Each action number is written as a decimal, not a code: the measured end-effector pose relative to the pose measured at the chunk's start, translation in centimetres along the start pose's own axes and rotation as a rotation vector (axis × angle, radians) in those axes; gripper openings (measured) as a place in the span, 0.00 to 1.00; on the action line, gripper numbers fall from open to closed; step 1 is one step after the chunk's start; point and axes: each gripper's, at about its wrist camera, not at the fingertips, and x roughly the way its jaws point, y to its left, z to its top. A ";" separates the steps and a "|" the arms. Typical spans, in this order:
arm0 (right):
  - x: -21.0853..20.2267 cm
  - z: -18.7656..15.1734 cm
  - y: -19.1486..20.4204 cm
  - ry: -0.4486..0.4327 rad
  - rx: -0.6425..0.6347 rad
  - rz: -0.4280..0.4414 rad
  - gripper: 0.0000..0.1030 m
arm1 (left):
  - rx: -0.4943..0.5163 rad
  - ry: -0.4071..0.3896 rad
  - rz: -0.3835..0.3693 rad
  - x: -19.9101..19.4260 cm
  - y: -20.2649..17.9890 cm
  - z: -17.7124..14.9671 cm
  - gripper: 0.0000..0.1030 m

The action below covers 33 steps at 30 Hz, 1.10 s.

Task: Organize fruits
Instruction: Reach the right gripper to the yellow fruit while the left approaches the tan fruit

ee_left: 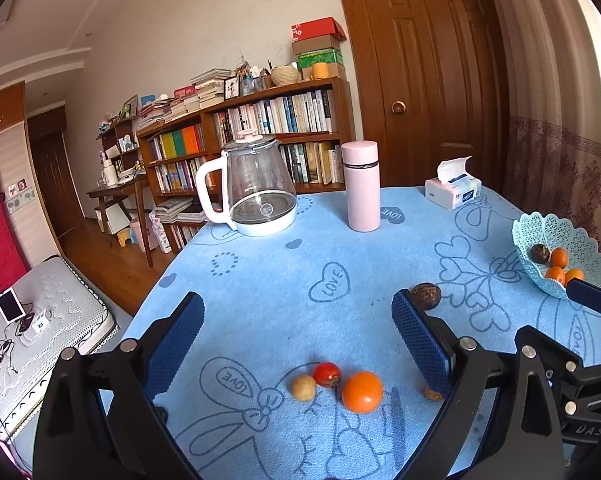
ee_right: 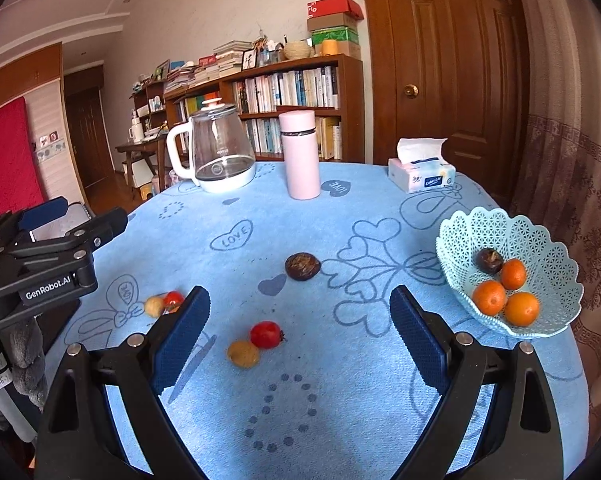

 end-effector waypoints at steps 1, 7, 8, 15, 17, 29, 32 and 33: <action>0.2 -0.1 0.1 0.008 -0.004 0.004 0.90 | -0.002 0.005 0.002 0.2 0.1 -0.1 0.91; 0.9 -0.8 0.7 0.041 -0.023 0.017 0.90 | -0.005 0.033 0.010 0.9 0.4 -0.8 0.91; 1.1 -0.9 0.8 0.045 -0.024 0.019 0.90 | -0.005 0.038 0.011 1.0 0.4 -0.9 0.91; 1.5 -1.3 1.2 0.062 -0.042 0.026 0.90 | 0.003 0.040 0.012 1.1 0.3 -1.2 0.91; 1.7 -1.4 1.2 0.069 -0.048 0.027 0.90 | 0.004 0.042 0.016 1.1 0.4 -1.2 0.91; 3.6 -2.3 1.5 0.125 -0.054 0.029 0.90 | 0.041 0.060 0.037 1.8 0.7 -2.1 0.91; 3.9 -2.3 1.8 0.130 -0.057 0.029 0.90 | 0.048 0.064 0.040 2.0 0.9 -2.3 0.91; 4.0 -2.4 1.8 0.132 -0.058 0.029 0.90 | 0.050 0.064 0.041 2.1 1.0 -2.4 0.91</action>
